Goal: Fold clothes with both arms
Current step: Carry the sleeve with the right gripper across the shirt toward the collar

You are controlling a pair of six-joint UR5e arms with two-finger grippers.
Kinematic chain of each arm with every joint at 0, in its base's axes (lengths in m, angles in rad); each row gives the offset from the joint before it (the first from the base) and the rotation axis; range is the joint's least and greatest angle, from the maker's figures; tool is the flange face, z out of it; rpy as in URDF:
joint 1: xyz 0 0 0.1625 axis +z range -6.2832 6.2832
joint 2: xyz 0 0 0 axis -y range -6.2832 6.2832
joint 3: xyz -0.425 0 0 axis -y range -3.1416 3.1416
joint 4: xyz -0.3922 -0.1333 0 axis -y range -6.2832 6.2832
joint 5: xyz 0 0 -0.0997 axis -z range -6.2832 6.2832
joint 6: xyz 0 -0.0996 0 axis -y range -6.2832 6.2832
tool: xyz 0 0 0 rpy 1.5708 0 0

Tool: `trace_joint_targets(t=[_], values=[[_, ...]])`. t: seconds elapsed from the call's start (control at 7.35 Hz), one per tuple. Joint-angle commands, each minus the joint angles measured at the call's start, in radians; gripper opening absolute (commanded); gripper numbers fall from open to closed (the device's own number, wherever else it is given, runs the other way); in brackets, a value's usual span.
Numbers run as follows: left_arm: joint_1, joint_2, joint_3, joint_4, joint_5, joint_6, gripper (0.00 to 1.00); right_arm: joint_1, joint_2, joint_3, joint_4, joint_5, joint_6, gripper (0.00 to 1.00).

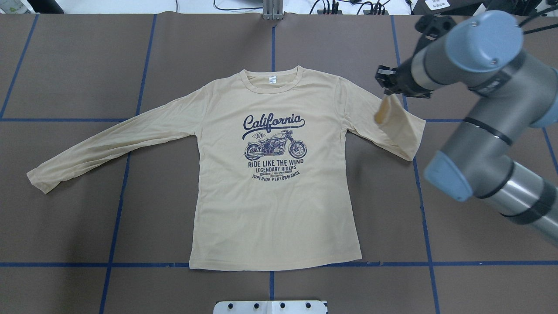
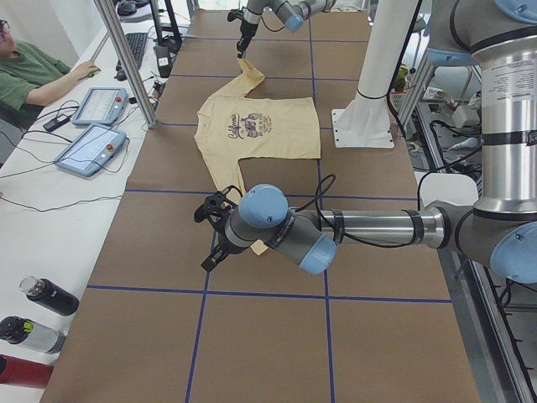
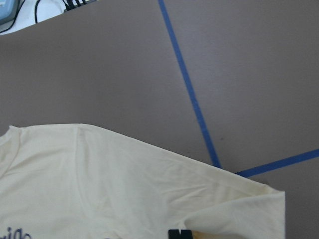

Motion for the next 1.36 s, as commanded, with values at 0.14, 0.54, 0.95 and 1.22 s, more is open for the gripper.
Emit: trace_joint_targets(t=[0.14, 0.54, 0.95, 1.22], values=[[0.001, -0.003, 0.006, 0.001, 0.0, 0.001, 1.0, -0.093, 0.399, -0.271, -0.049, -0.137, 0.129, 0.0], [0.001, -0.003, 0.006, 0.004, 0.0, 0.001, 1.0, -0.162, 0.724, -0.647, -0.045, -0.191, 0.201, 0.0], [0.001, -0.002, 0.004, -0.002, -0.002, 0.001, 1.0, -0.245, 0.888, -0.856, -0.039, -0.285, 0.278, 0.97], [0.001, -0.009, 0.0, -0.01, -0.005, 0.003, 1.0, -0.222, 0.919, -0.9, -0.037, -0.213, 0.271, 0.99]])
